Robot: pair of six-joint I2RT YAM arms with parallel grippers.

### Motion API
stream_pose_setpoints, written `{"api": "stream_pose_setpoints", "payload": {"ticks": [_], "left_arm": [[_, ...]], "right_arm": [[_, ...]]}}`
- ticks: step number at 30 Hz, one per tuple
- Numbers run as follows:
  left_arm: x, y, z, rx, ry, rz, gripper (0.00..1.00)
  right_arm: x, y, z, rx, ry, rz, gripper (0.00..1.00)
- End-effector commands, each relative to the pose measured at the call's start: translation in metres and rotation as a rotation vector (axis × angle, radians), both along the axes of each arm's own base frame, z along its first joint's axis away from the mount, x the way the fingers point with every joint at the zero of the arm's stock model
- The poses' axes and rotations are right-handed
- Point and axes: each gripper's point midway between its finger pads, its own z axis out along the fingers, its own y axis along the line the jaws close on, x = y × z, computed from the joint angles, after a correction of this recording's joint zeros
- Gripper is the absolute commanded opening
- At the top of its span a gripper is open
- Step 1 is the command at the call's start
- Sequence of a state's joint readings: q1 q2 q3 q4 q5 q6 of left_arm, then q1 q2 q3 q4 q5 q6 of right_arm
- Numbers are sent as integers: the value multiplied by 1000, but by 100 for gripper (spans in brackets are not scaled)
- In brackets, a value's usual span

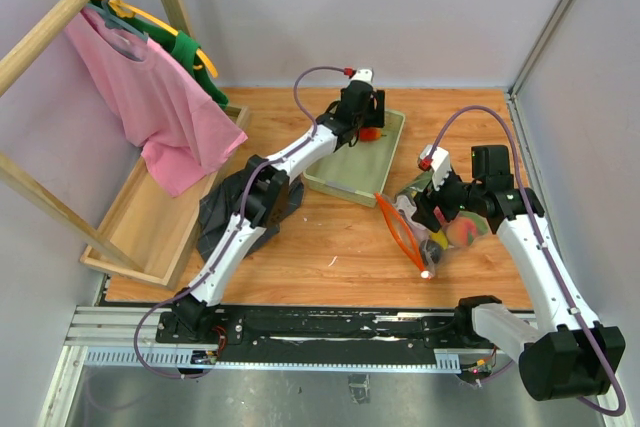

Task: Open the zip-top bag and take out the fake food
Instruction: Place the fake fruit in the bin, then pick up the fake fruit from the zipper food storage bag.

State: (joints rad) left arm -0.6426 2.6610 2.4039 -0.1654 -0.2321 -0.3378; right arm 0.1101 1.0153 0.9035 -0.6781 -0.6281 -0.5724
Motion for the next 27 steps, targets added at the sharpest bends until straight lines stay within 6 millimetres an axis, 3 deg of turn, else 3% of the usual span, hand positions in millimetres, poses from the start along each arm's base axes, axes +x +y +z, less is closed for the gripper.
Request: {"api": "stream_pose_setpoints", "payload": {"ticks": [1, 7, 12, 20, 27], "left_arm": [[-1, -5, 100, -117, -142, -33, 73], [-22, -10, 140, -154, -191, -90, 71], [-56, -4, 161, -211, -217, -151, 70], [-122, 25, 201, -321, -294, -231, 70], [-175, 58, 204, -342, -283, -262, 70]], "right_arm": [[-2, 2, 4, 27, -2, 5, 78], [-6, 7, 9, 50, -6, 31, 78], [-13, 14, 14, 84, -10, 78, 78], [-21, 20, 18, 108, -35, 139, 78], [-26, 24, 27, 106, -116, 197, 78]]}}
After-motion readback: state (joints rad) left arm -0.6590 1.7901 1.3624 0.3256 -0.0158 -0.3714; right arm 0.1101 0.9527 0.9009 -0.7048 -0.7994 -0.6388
